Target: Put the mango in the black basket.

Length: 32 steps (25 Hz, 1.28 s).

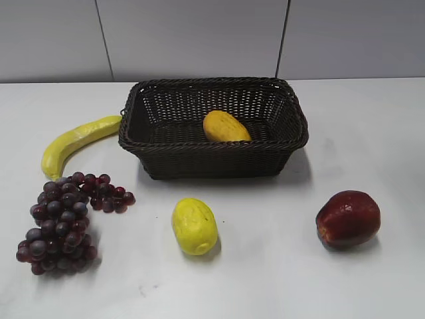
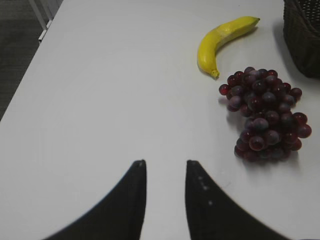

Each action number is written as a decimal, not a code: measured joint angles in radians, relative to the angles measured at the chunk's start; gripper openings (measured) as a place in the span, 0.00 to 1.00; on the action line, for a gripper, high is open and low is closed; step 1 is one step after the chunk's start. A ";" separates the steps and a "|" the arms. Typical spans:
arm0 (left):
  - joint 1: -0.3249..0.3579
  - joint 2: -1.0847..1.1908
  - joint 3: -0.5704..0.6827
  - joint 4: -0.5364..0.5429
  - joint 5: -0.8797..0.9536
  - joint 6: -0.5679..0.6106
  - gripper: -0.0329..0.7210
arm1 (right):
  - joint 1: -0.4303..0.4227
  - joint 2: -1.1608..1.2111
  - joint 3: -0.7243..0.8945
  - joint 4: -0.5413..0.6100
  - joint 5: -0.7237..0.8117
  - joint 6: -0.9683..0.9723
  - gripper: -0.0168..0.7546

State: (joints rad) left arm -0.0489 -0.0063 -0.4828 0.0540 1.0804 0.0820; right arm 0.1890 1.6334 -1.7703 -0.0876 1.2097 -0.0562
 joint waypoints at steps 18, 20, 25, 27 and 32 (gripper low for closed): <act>0.000 0.000 0.000 0.000 0.000 0.000 0.31 | -0.003 -1.073 0.948 0.034 -0.156 0.056 0.79; 0.000 0.000 0.000 0.000 0.000 0.000 0.31 | -0.003 -1.182 1.005 0.034 -0.156 0.056 0.79; 0.000 0.000 0.000 0.000 0.000 0.000 0.31 | -0.003 -1.381 1.124 0.035 -0.149 0.044 0.79; 0.000 0.000 0.000 0.000 0.000 0.000 0.31 | -0.003 -1.431 1.164 0.035 -0.147 0.028 0.79; 0.000 0.000 0.000 0.000 0.000 0.000 0.31 | -0.003 -1.465 1.259 0.039 -0.151 0.021 0.79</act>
State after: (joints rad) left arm -0.0489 -0.0063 -0.4828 0.0540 1.0804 0.0820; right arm 0.1859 0.1681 -0.5116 -0.0489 1.0583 -0.0354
